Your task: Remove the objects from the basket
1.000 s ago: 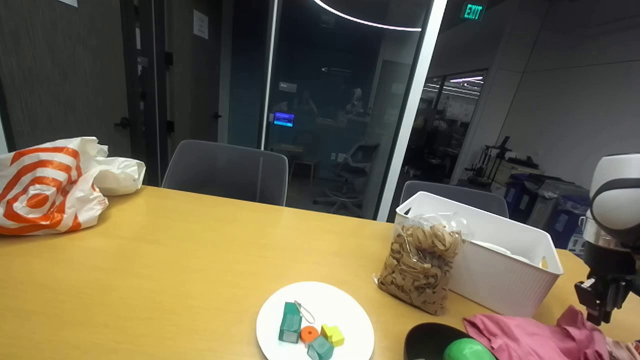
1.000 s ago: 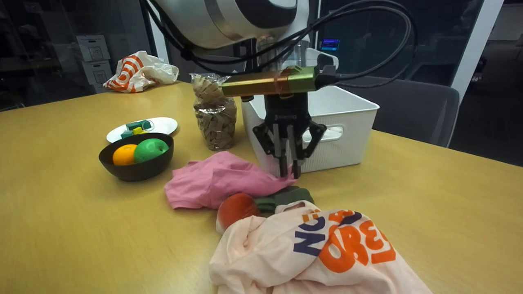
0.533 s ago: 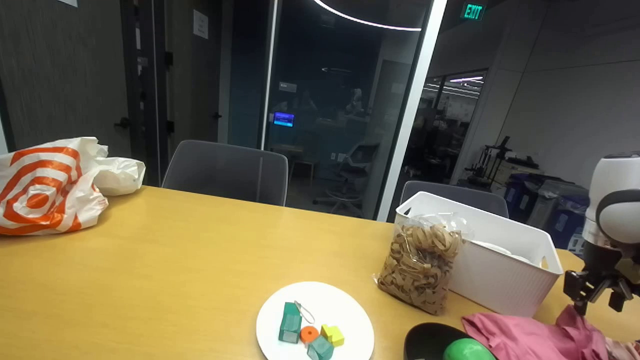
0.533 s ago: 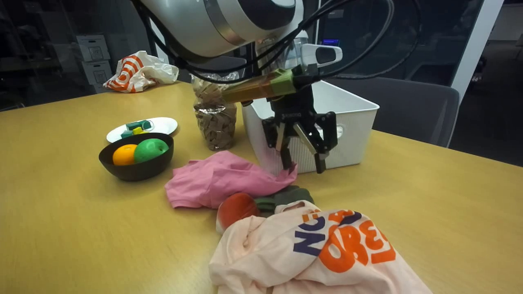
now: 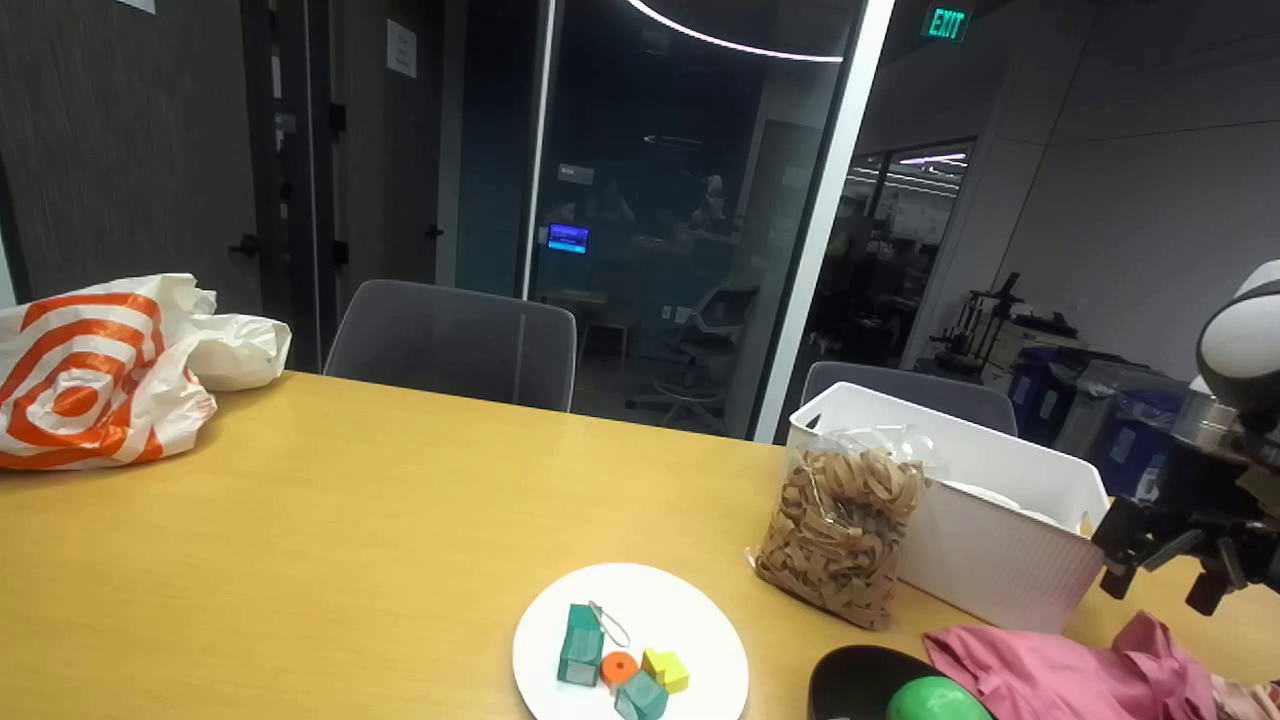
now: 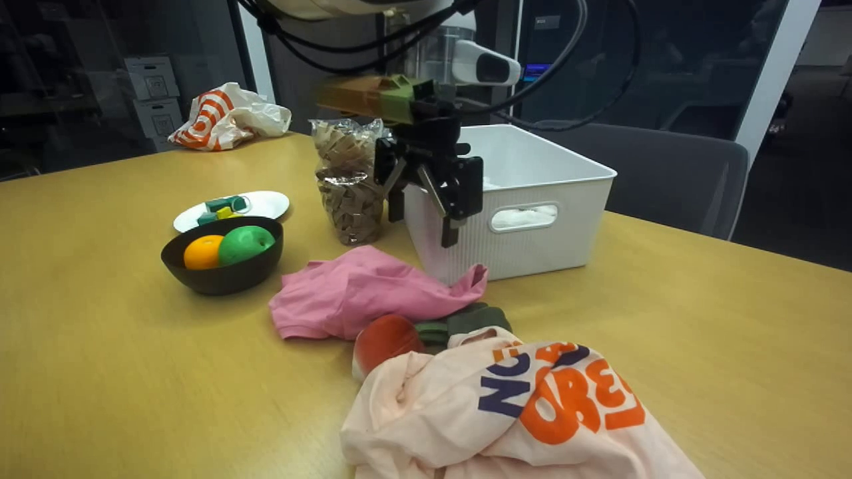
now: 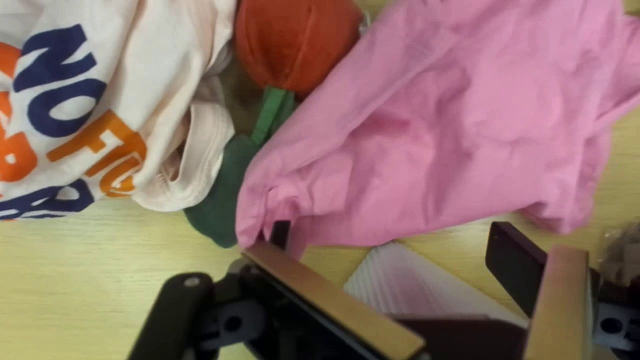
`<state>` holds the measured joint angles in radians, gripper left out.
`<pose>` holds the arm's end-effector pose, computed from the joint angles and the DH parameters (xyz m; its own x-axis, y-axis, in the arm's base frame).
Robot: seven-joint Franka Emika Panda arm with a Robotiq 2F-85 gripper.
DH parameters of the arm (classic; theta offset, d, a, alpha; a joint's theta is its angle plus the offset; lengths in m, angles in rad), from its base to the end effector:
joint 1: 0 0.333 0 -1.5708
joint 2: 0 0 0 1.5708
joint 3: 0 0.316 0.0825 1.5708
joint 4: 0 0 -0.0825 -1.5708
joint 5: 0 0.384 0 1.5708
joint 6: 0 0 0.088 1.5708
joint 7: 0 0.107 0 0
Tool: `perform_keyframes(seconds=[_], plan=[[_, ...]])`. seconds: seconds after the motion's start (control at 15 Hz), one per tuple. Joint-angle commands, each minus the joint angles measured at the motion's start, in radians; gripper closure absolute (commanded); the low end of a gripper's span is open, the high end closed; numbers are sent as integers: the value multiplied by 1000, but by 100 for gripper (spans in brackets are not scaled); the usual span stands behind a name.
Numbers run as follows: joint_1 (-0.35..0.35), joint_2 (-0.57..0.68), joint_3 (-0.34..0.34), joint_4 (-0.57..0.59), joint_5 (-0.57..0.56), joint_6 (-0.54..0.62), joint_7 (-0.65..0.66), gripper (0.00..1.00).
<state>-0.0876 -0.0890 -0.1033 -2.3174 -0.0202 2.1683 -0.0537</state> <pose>0.4808 -0.0939 0.3733 0.9904 -0.1242 -0.0608 -0.1242 -0.9922 0.0036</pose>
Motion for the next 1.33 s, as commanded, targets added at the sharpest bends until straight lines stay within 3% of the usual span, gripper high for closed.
perform_keyframes(seconds=[0.0,0.13,0.4,0.93,1.07,1.27], plan=[[17,-33,3,-27,93,-108,-116,0],[28,-43,12,-70,106,-95,-159,0],[49,-30,33,-176,80,84,-183,0],[90,-8,51,-342,136,397,-317,0],[102,-3,54,-364,146,434,-355,0],[134,-21,50,-376,268,420,-491,0]])
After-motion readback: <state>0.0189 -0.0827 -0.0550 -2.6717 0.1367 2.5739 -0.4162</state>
